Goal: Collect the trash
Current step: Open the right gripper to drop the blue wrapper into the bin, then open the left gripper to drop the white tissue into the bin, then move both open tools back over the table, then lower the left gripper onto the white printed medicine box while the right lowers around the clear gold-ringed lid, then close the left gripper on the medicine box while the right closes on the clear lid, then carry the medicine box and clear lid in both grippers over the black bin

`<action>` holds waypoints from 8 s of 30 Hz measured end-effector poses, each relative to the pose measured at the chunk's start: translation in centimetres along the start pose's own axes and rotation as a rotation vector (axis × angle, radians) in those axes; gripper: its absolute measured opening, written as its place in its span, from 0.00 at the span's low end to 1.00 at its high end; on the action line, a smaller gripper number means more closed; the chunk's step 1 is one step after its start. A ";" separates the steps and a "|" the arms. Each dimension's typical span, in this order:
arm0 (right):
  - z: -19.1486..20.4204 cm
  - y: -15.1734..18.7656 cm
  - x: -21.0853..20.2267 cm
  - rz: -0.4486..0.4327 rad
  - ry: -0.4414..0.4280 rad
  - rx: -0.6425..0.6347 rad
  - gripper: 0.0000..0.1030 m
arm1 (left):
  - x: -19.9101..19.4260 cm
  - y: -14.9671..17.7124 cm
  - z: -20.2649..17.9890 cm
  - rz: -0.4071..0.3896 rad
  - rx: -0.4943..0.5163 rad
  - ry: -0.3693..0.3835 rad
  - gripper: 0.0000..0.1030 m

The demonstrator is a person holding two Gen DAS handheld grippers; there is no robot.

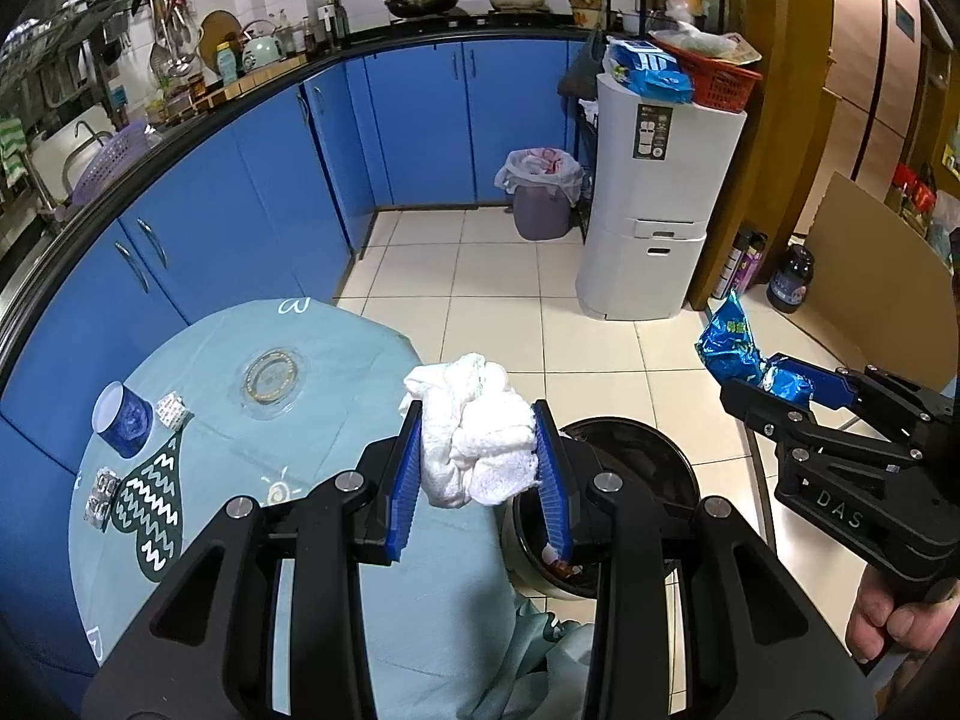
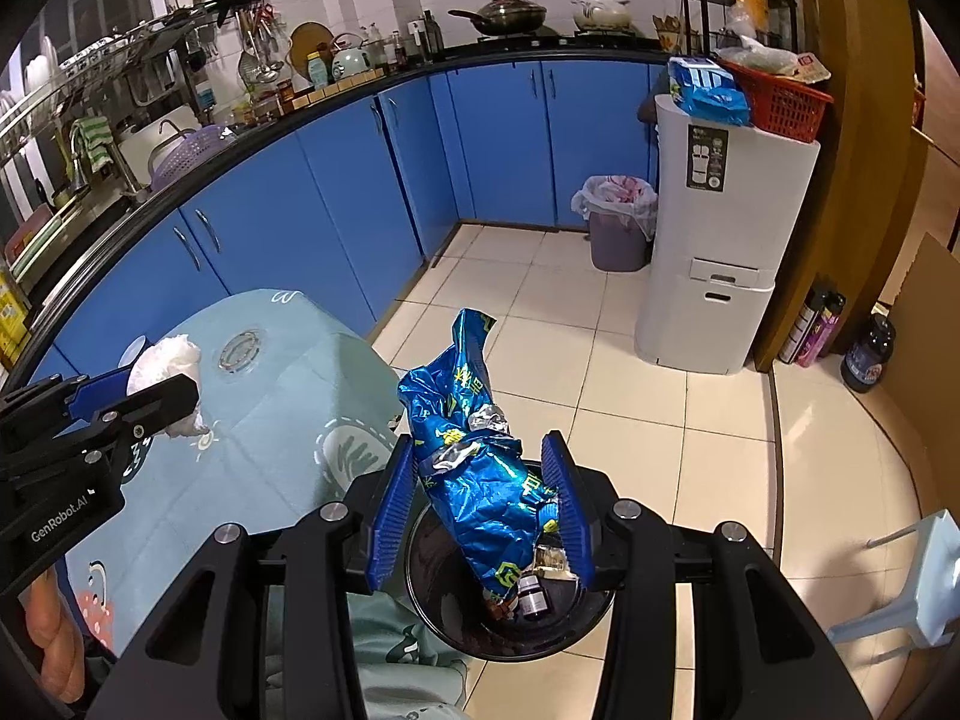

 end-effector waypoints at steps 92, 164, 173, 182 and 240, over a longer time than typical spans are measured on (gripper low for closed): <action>13.0 -4.3 9.8 -0.023 -0.050 -0.148 0.76 | 2.5 0.1 16.4 -0.027 -0.199 -0.215 0.56; 28.7 -0.7 24.2 0.134 -0.219 -0.403 0.82 | 12.9 8.2 35.0 0.175 -0.512 -0.281 0.32; 28.2 -1.0 22.3 0.105 -0.235 -0.391 0.82 | 12.0 7.6 34.2 0.146 -0.498 -0.264 0.15; 28.3 -1.3 22.5 0.107 -0.255 -0.376 0.82 | 11.0 6.7 34.8 0.049 -0.444 -0.370 0.91; 18.0 -2.8 8.0 -0.059 -0.125 -0.297 0.82 | 4.5 3.9 20.7 0.024 -0.281 -0.174 0.29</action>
Point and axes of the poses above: each gripper's, at about its wrist camera, not at the fingertips, and x roughly the way its jaws point, z to its left, y to its underside, the point moved 9 cm from there along x, roughly the way its jaws point, and after that the axes turned 8 degrees about -z, right-handed, at the moved point
